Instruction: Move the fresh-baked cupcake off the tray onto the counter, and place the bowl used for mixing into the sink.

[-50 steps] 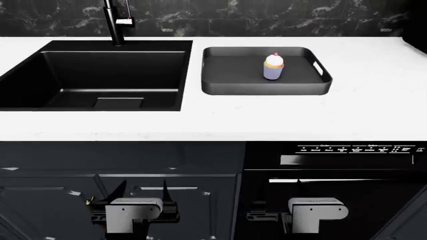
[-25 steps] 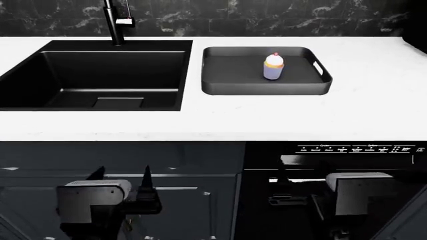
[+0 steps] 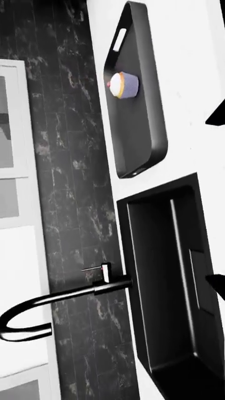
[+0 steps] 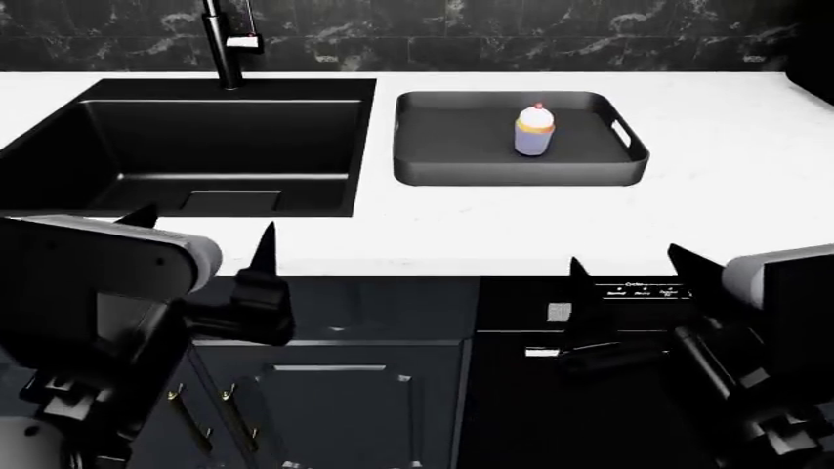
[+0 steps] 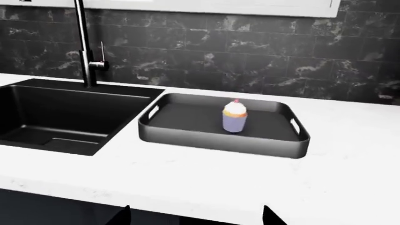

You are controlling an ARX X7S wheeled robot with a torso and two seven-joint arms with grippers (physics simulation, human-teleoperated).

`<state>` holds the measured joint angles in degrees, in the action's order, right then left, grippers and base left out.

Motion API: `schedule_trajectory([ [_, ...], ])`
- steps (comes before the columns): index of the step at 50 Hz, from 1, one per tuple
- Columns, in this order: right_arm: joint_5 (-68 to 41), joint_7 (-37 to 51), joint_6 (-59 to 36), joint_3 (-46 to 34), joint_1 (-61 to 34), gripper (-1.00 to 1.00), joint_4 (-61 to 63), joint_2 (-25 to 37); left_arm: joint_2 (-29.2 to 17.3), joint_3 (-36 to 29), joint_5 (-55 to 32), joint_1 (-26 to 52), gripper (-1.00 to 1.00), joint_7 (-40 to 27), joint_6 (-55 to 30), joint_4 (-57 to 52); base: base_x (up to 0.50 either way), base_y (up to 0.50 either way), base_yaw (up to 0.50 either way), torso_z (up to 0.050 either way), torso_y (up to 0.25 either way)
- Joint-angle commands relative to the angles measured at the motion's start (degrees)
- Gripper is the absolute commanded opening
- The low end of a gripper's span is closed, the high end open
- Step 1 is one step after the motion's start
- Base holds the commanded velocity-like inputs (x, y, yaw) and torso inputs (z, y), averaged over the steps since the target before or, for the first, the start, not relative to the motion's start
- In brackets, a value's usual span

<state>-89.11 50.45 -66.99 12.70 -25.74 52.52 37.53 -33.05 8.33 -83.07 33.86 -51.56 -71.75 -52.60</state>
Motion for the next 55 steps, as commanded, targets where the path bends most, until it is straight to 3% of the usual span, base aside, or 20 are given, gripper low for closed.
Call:
schedule_trajectory([
  [1,-11.99,10.62,-1.43,-1.28,-9.61,1.00,-0.66,4.32,-2.46,-0.45,-7.62,6.78,1.00,-5.79,-3.77,-1.54,0.00,0.00,0.00,0.000,0.000],
  [55,-9.80,8.87,-0.61,-1.32,-9.30,1.00,-0.39,5.63,-4.51,-4.58,-11.64,9.41,1.00,-10.14,-1.22,-1.21,0.23,0.00,0.00,0.000,0.000],
])
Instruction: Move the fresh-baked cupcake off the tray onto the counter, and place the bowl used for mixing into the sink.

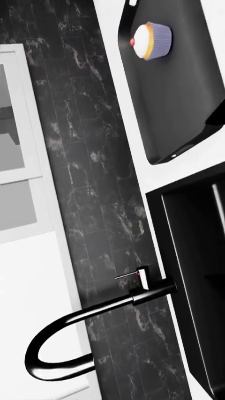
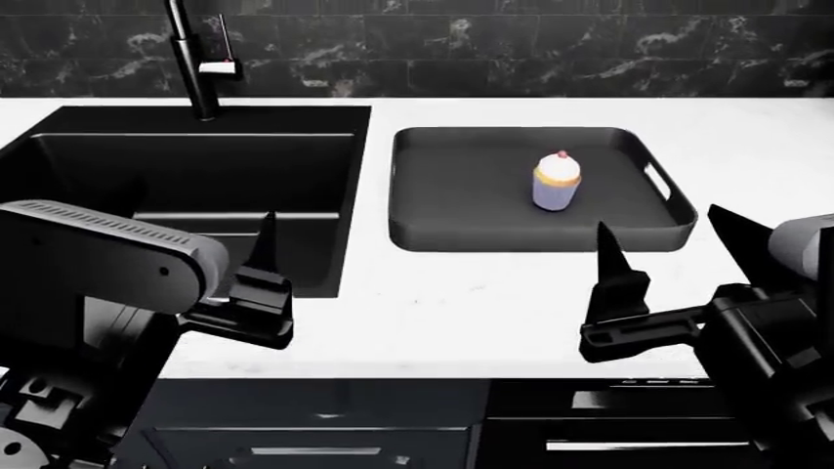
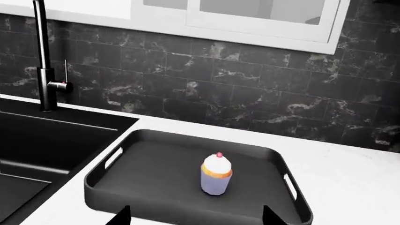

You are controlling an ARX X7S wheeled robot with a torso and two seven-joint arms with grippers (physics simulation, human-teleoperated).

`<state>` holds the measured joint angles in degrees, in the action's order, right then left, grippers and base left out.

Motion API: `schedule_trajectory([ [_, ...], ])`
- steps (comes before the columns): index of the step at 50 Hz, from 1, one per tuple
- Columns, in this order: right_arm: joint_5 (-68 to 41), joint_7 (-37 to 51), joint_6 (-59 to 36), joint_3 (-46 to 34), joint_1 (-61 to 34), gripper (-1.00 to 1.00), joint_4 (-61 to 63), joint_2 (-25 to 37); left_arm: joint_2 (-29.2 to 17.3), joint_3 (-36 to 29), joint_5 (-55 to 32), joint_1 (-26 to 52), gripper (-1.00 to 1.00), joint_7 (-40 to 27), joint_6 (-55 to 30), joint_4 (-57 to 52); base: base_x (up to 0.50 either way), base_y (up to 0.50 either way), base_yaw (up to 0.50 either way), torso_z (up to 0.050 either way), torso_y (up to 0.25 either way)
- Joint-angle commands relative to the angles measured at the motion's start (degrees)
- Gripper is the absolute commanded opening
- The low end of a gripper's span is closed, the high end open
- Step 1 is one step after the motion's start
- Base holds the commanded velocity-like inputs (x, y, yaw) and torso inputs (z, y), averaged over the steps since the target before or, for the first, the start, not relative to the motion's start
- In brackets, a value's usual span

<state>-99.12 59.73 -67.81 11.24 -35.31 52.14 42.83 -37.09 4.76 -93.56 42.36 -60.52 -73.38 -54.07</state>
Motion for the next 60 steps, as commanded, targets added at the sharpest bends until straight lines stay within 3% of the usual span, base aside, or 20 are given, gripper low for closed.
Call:
schedule_trajectory([
  [1,0.17,-0.41,0.30,0.17,0.21,1.00,-0.07,0.37,-0.61,-1.25,-1.50,1.31,1.00,-1.49,0.43,0.49,0.25,0.00,0.00,0.000,0.000],
  [46,4.79,-4.71,0.69,0.96,2.30,1.00,1.60,0.07,-2.42,-2.60,-2.54,2.35,1.00,-2.98,2.35,-0.07,0.24,0.00,0.00,0.000,0.001],
  [54,3.32,-1.87,0.58,-1.21,1.70,1.00,-0.87,0.26,-2.14,-2.45,-0.92,1.73,1.00,-1.54,2.38,0.05,0.00,0.00,0.00,0.000,0.000],
  [60,-6.27,7.10,1.03,-10.88,-7.10,1.00,-12.71,1.41,-2.25,-3.14,-1.39,2.39,1.00,-2.16,2.49,0.24,0.00,0.00,0.00,0.000,0.000],
])
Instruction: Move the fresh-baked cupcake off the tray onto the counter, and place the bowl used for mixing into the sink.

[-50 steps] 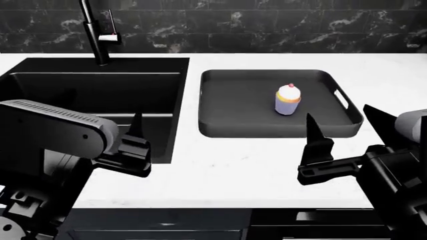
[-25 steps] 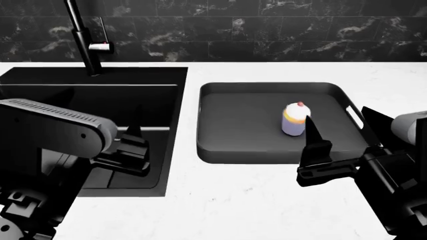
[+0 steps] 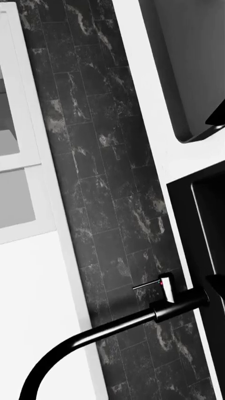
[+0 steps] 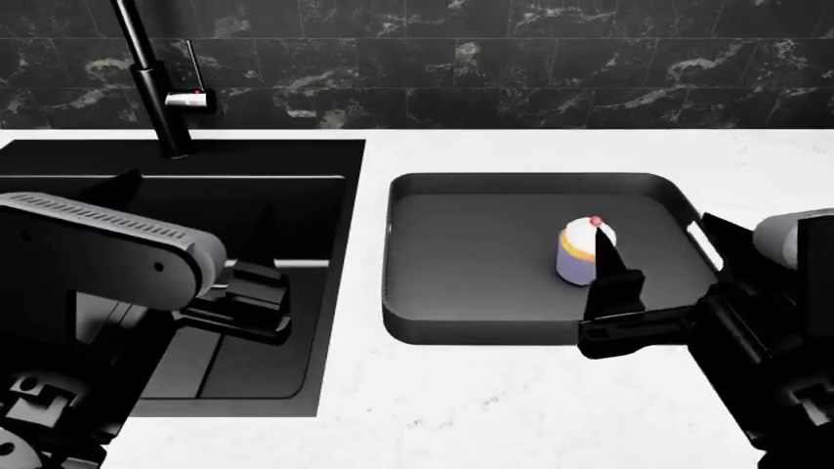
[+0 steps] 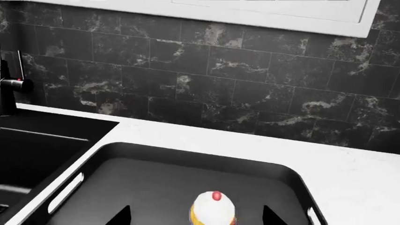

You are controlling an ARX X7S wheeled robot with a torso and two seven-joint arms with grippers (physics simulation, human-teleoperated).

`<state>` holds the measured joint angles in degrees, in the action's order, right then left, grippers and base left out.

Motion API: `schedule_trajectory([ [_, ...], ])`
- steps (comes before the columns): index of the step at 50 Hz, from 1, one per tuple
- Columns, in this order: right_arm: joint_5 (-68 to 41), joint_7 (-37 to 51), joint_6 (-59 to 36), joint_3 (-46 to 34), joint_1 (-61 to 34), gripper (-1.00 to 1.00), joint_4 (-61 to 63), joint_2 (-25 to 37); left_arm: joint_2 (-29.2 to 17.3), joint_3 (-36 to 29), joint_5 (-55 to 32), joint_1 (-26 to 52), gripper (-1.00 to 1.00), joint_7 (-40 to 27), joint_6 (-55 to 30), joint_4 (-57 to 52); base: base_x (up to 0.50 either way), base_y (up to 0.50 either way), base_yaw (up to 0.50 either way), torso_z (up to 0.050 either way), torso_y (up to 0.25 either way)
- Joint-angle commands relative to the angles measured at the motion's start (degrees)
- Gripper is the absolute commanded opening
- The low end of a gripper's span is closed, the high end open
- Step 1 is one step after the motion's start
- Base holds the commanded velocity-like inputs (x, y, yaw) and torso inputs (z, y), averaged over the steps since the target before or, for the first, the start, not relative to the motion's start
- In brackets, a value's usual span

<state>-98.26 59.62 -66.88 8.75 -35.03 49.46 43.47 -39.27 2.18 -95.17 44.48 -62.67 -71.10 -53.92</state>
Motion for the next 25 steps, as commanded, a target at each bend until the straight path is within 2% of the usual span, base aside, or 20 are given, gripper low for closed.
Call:
schedule_trajectory([
  [1,-7.43,7.49,-0.60,-10.07,-9.15,1.00,-11.64,0.60,-0.11,-0.49,0.42,0.15,1.00,0.20,0.21,0.13,0.00,0.00,0.00,0.000,0.000],
  [9,8.16,-0.26,-4.99,-17.11,-14.76,1.00,-20.83,-2.66,0.23,0.18,2.86,-1.58,1.00,2.34,0.43,-0.06,0.00,0.00,0.00,0.000,0.000],
  [17,11.37,-0.89,-4.62,-18.66,-16.71,1.00,-23.28,-3.91,-0.07,-0.41,2.29,-0.85,1.00,1.55,0.64,0.19,0.00,0.00,0.00,0.000,0.000],
  [25,19.20,-5.83,-4.13,-23.55,-17.47,1.00,-27.94,-5.49,0.70,-1.79,3.65,0.16,1.00,2.48,0.19,0.97,0.00,0.00,0.00,0.000,0.000],
])
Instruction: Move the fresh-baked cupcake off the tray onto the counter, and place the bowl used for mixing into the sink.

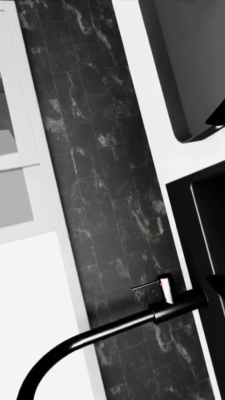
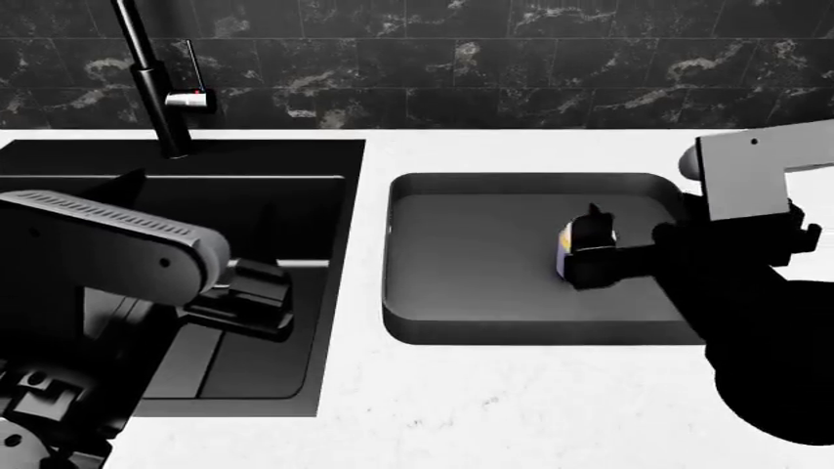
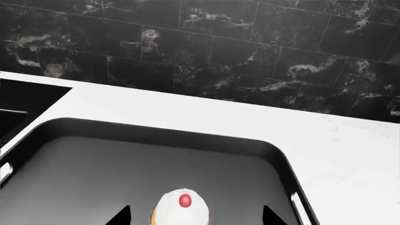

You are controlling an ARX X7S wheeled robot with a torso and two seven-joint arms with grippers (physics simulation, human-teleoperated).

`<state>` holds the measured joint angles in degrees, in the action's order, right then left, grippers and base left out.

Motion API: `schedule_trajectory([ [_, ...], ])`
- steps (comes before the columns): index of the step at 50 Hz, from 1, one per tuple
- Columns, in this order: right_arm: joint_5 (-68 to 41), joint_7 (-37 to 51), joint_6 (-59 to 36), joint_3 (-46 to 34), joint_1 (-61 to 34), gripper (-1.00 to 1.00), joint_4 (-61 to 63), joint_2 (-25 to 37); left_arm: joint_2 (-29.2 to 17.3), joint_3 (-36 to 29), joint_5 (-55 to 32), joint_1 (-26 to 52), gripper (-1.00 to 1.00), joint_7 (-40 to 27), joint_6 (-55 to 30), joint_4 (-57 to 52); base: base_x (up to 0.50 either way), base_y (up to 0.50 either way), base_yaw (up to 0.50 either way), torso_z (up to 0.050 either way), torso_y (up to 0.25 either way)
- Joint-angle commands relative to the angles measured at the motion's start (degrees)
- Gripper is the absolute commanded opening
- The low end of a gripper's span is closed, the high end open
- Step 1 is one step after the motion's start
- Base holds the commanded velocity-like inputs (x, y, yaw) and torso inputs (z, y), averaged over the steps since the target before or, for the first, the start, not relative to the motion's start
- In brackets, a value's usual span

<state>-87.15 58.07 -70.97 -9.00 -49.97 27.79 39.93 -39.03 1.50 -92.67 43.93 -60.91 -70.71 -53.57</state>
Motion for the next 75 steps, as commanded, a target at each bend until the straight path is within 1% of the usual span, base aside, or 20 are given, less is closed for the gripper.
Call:
schedule_trajectory([
  [1,8.76,-4.71,-0.06,-6.52,-2.67,1.00,-7.20,-2.38,0.52,-1.24,1.36,0.74,1.00,0.91,-0.25,0.73,0.00,0.00,0.00,0.000,0.000],
  [6,9.09,-6.16,0.06,-7.49,-3.05,1.00,-8.14,-3.00,0.60,-1.35,1.94,0.43,1.00,1.33,-0.16,0.69,0.00,0.00,0.00,0.000,0.000],
  [10,12.91,-8.09,1.61,-9.22,-3.26,1.00,-10.50,-3.61,0.26,-1.37,1.62,0.55,1.00,1.08,0.00,0.84,0.00,0.00,0.00,0.000,0.000],
  [20,11.59,-9.17,2.45,-8.59,-2.56,1.00,-11.52,-3.88,0.09,-1.22,2.78,0.13,1.00,2.05,0.44,0.69,0.00,0.00,0.00,0.000,0.000],
  [33,13.72,-10.74,4.34,-9.96,-1.87,1.00,-15.04,-5.47,-0.12,-1.87,3.11,0.81,1.00,2.47,0.66,1.27,0.00,0.00,0.00,0.000,0.000],
  [49,16.70,-12.48,6.07,-12.02,-0.23,1.00,-17.14,-5.58,-0.20,-2.26,4.63,-0.22,1.00,3.41,1.15,1.05,0.00,0.00,0.00,0.000,0.000],
  [56,17.88,-13.34,6.92,-13.00,0.89,1.00,-17.60,-5.61,-0.73,-2.25,3.96,-0.11,1.00,2.84,1.43,1.09,0.00,0.00,0.00,0.000,0.000],
  [63,19.33,-14.83,8.04,-14.05,1.19,1.00,-19.00,-5.98,-0.10,-2.57,6.41,-0.86,1.00,4.64,1.75,1.16,0.00,0.00,0.00,0.000,0.000],
  [75,19.82,-15.68,9.08,-14.00,1.05,1.00,-20.42,-6.06,-0.39,-3.06,6.28,-0.53,1.00,4.45,2.00,1.32,0.00,0.00,0.00,0.000,0.000],
])
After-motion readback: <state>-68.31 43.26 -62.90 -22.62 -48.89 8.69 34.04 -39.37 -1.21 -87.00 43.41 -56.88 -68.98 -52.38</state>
